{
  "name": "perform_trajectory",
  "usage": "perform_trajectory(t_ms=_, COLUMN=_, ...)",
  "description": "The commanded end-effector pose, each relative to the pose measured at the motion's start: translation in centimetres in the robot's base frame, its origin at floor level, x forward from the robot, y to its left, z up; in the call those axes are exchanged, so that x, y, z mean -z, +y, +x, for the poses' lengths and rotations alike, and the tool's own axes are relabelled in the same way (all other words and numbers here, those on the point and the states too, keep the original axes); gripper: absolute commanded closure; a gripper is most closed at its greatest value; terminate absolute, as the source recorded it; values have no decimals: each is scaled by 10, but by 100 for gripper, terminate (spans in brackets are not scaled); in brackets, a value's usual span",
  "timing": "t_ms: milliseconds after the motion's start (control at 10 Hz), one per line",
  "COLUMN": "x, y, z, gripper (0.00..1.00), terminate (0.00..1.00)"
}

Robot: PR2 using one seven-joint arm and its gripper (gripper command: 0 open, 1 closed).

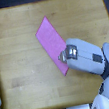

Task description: Folding a cloth

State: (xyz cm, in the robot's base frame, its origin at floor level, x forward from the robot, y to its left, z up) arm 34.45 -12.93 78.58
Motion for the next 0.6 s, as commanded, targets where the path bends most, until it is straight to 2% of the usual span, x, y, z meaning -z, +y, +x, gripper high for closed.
perform_trajectory(t_ms=0, x=-24, y=42, z=-29, gripper=0, terminate=0)
perform_trajectory(t_ms=300, x=4, y=40, z=-41, gripper=0, terminate=0)
perform_trajectory(t_ms=500, x=11, y=31, z=-48, gripper=0, terminate=0)
